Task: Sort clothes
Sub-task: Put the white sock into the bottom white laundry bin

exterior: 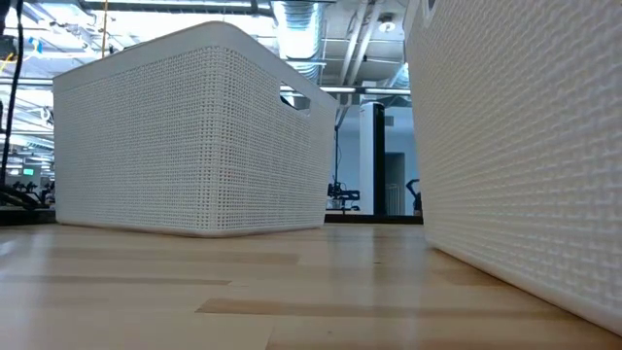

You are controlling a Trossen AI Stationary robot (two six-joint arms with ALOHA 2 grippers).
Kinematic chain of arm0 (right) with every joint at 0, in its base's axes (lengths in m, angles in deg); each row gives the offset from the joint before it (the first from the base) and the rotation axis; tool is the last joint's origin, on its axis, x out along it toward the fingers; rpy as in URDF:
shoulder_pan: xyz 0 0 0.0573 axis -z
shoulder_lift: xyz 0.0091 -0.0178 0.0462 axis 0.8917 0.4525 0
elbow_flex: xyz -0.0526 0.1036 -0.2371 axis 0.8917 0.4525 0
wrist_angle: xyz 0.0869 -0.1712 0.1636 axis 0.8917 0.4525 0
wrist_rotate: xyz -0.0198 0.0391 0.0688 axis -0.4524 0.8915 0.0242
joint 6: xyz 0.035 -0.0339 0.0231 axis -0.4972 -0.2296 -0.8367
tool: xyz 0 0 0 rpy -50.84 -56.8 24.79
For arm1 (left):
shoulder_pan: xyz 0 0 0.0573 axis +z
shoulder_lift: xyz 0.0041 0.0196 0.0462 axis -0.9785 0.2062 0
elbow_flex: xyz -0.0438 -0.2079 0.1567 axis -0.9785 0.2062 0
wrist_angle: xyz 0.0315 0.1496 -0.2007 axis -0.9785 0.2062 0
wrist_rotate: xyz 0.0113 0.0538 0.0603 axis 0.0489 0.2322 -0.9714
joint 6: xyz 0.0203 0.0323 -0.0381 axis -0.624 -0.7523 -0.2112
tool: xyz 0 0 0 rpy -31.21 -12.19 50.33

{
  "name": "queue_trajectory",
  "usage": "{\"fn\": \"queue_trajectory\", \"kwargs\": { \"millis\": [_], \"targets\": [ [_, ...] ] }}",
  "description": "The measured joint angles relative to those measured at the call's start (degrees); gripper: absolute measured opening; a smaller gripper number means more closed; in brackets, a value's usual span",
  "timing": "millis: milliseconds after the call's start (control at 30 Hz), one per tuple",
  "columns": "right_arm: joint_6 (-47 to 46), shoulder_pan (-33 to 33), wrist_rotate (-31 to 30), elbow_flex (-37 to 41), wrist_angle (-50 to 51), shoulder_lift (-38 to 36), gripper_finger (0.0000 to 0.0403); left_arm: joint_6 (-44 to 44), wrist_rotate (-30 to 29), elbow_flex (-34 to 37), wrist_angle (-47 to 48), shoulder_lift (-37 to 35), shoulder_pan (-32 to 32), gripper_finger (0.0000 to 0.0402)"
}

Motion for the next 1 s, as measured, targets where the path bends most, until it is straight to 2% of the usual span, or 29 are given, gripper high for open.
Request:
{"fn": "queue_trajectory", "kwargs": {
  "millis": [300, 700, 833, 1000],
  "targets": [
    [-5.4, 0.7, -3.3, 0.0, 6.7, 0.0, 0.027, 1.2, 3.5, -7.4, 2.1, 5.5, -0.1, 0.0013],
    [-6.4, 0.7, -4.2, 0.0, 8.0, 0.0, 0.027, 2.3, 4.5, -8.0, 6.7, 10.0, 0.0, 0.0016],
    [-6.1, 0.7, -4.2, 0.0, 7.8, 0.0, 0.027, 3.4, 4.6, -7.9, 10.2, 10.3, -0.1, 0.005],
    [-6.1, 0.7, -4.2, 0.0, 7.8, 0.0, 0.027, 4.6, 4.6, -7.9, 12.4, 10.2, -0.2, 0.0131]
  ]
}}
